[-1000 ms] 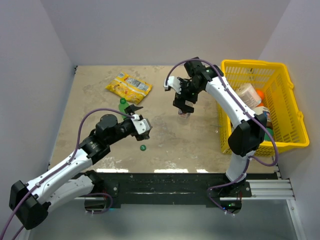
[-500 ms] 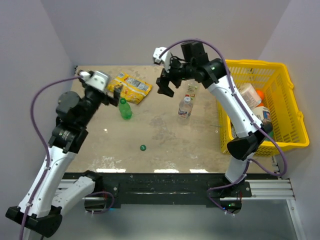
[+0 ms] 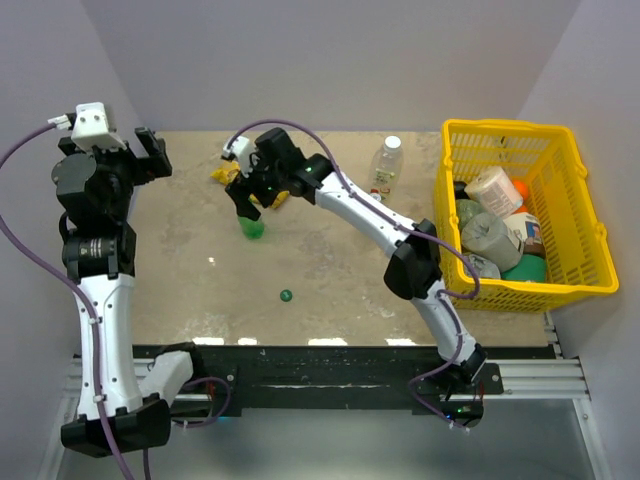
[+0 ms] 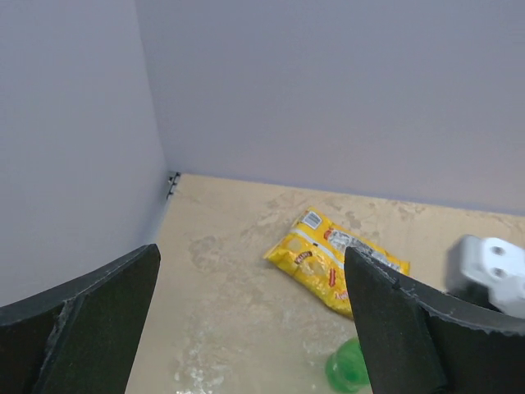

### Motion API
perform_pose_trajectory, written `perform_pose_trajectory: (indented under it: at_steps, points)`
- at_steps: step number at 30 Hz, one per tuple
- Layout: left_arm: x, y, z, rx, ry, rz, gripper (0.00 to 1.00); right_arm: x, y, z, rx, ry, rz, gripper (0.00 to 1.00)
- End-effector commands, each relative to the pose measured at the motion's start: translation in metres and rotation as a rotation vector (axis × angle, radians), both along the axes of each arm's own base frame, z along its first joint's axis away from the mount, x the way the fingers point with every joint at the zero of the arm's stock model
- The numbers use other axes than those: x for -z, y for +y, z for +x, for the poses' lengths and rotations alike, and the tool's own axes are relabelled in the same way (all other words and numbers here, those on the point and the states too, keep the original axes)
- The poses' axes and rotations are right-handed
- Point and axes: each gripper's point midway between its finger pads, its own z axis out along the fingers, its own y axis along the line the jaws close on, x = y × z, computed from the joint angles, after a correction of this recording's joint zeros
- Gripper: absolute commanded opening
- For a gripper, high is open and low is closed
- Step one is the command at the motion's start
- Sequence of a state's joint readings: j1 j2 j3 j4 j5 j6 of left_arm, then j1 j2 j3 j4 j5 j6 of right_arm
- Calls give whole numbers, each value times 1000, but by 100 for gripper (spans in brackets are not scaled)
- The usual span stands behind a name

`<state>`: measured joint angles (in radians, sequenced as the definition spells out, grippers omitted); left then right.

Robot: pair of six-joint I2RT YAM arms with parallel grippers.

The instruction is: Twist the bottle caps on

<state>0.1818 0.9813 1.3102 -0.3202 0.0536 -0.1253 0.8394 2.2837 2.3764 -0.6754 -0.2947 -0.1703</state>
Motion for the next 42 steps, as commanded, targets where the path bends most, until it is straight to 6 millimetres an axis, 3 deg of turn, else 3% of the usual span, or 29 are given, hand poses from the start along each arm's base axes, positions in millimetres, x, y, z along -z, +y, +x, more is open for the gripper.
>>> perform_pose_trajectory:
  at_steps: [1,7,14,32,36,42]
  points:
    - [-12,-12,-21,45,-62,-26,99,-47,9,24,125,-106,106,87]
    - [-2,-15,-21,57,-50,-34,99,-21,24,21,108,-101,70,83]
    - [9,-20,-18,88,-26,-50,99,-9,32,24,105,-107,61,74]
    - [22,-23,-15,107,-3,-56,99,31,27,29,125,-87,-27,65]
    - [23,-23,-16,109,-2,-55,99,35,28,30,127,-87,-31,63]
    - [28,-24,-15,113,6,-60,99,31,29,31,121,-100,-25,51]
